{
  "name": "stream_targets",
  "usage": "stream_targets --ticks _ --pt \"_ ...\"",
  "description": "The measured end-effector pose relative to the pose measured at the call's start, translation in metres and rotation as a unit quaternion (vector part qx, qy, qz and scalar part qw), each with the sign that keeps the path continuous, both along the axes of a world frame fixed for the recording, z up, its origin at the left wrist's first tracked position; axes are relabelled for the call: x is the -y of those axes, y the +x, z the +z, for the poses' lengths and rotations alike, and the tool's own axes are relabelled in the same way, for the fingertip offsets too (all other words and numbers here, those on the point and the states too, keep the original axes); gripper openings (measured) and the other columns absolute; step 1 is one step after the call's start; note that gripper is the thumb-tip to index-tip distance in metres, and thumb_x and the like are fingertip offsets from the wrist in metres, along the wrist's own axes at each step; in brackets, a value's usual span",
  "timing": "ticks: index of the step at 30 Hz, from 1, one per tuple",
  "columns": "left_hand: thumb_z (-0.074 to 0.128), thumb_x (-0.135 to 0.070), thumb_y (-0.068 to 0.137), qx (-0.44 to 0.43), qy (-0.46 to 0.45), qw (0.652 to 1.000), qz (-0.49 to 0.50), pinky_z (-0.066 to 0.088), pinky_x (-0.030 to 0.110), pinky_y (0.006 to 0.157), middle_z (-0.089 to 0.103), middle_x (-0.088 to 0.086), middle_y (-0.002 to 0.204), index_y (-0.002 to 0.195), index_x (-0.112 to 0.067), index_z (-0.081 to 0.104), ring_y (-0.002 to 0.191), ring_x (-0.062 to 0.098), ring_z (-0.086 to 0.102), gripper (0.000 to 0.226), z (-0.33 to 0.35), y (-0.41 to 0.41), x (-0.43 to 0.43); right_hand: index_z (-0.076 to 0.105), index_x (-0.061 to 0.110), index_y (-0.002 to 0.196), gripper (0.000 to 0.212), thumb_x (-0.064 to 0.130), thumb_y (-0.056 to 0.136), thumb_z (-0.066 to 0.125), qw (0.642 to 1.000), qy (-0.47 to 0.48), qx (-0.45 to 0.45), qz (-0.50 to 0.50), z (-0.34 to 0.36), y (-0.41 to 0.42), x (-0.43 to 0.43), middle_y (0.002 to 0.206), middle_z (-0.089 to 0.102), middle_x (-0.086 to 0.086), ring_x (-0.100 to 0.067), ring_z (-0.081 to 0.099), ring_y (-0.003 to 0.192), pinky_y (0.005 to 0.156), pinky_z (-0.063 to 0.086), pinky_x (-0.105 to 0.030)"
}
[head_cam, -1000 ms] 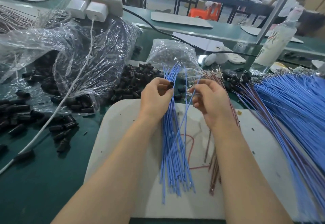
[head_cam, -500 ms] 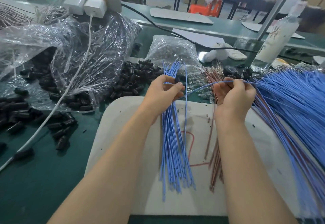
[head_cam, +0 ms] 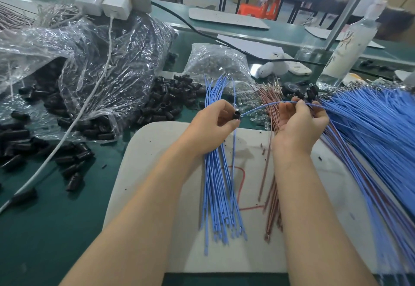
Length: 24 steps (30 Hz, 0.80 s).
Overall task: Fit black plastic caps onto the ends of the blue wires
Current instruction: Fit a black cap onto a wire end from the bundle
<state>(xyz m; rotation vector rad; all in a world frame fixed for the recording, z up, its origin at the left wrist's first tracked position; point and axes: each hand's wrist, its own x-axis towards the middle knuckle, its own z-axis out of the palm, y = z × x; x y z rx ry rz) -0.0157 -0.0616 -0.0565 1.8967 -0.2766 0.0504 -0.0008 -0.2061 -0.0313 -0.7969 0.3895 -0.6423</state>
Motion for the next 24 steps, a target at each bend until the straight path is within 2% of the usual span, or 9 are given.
stream_targets --ticks 2,4,6,8,10,15,17,20,24 --pt "0.061 -0.013 0.090 0.015 0.003 1.000 0.007 0.049 0.035 0.093 0.066 -0.003 0.093 0.090 -0.023 0.053 0.093 0.017 0.063 0.013 -0.001 0.001 0.001 0.042 0.007 0.120 0.027 -0.002 0.095 0.047 0.999 -0.015 -0.006 0.038 -0.002 0.003 0.000 0.081 0.057 -0.004 -0.009 0.056 0.059 0.063 0.052 -0.021" --pt "0.062 -0.011 0.090 0.026 -0.012 0.999 0.024 0.049 0.035 0.094 0.065 -0.004 0.091 0.089 -0.024 0.054 0.094 0.017 0.064 0.014 -0.001 0.002 0.001 0.053 0.008 0.108 0.015 0.000 0.095 0.050 0.986 -0.107 -0.039 0.124 -0.005 0.004 -0.006 0.081 0.059 -0.003 -0.010 0.055 0.064 0.062 0.049 -0.021" --pt "0.062 -0.010 0.089 0.045 -0.020 0.998 0.040 0.050 0.032 0.092 0.065 -0.003 0.091 0.090 -0.022 0.054 0.093 0.017 0.064 0.014 -0.001 0.003 0.001 0.058 0.014 0.090 0.013 0.003 0.094 0.052 0.941 -0.251 -0.080 0.214 -0.010 0.002 -0.015 0.079 0.062 -0.004 -0.012 0.056 0.069 0.065 0.048 -0.024" --pt "0.062 -0.010 0.089 0.072 -0.013 0.996 0.056 0.049 0.022 0.088 0.064 -0.006 0.089 0.092 -0.020 0.054 0.091 0.015 0.063 0.012 -0.001 0.002 0.000 0.060 0.015 0.084 0.014 0.006 0.094 0.055 0.894 -0.349 -0.094 0.266 -0.015 -0.001 -0.024 0.078 0.065 -0.004 -0.017 0.062 0.075 0.073 0.052 -0.031" --pt "0.062 -0.011 0.089 0.092 0.006 0.992 0.081 0.045 0.013 0.083 0.062 -0.012 0.087 0.093 -0.020 0.054 0.090 0.010 0.061 0.012 -0.001 0.002 -0.001 0.060 0.014 0.082 0.014 0.008 0.093 0.056 0.881 -0.393 -0.081 0.250 -0.016 -0.002 -0.026 0.077 0.066 -0.003 -0.016 0.064 0.076 0.076 0.053 -0.032" --pt "0.062 -0.009 0.088 0.097 0.010 0.980 0.174 0.041 0.003 0.070 0.061 -0.005 0.089 0.091 -0.018 0.054 0.082 0.008 0.058 0.013 -0.004 0.002 -0.007 0.055 0.019 0.083 0.019 0.006 0.096 0.050 0.912 -0.385 -0.033 0.136 -0.011 -0.003 -0.018 0.076 0.063 0.001 -0.005 0.062 0.066 0.064 0.051 -0.018" --pt "0.063 -0.006 0.088 0.092 0.000 0.978 0.186 0.043 0.005 0.071 0.061 -0.004 0.086 0.090 -0.017 0.053 0.080 0.009 0.058 0.015 -0.004 0.002 -0.008 0.055 0.018 0.085 0.017 0.006 0.096 0.050 0.916 -0.382 -0.012 0.122 -0.009 -0.006 -0.018 0.076 0.063 0.002 -0.002 0.062 0.064 0.063 0.051 -0.017" --pt "0.063 -0.007 0.087 0.089 0.007 0.977 0.192 0.046 0.012 0.075 0.061 -0.004 0.086 0.092 -0.017 0.053 0.081 0.010 0.059 0.015 -0.006 0.002 -0.008 0.056 0.020 0.084 0.016 0.009 0.095 0.052 0.907 -0.406 0.017 0.109 -0.007 -0.009 -0.023 0.076 0.064 0.003 -0.005 0.062 0.067 0.067 0.052 -0.024" --pt "0.064 -0.006 0.087 0.096 0.012 0.975 0.202 0.046 0.012 0.077 0.063 0.000 0.092 0.094 -0.017 0.053 0.085 0.011 0.060 0.017 -0.007 0.002 -0.008 0.057 0.019 0.086 0.011 0.013 0.095 0.054 0.878 -0.468 0.040 0.095 -0.007 -0.013 -0.027 0.080 0.065 -0.001 -0.017 0.063 0.076 0.076 0.054 -0.038"
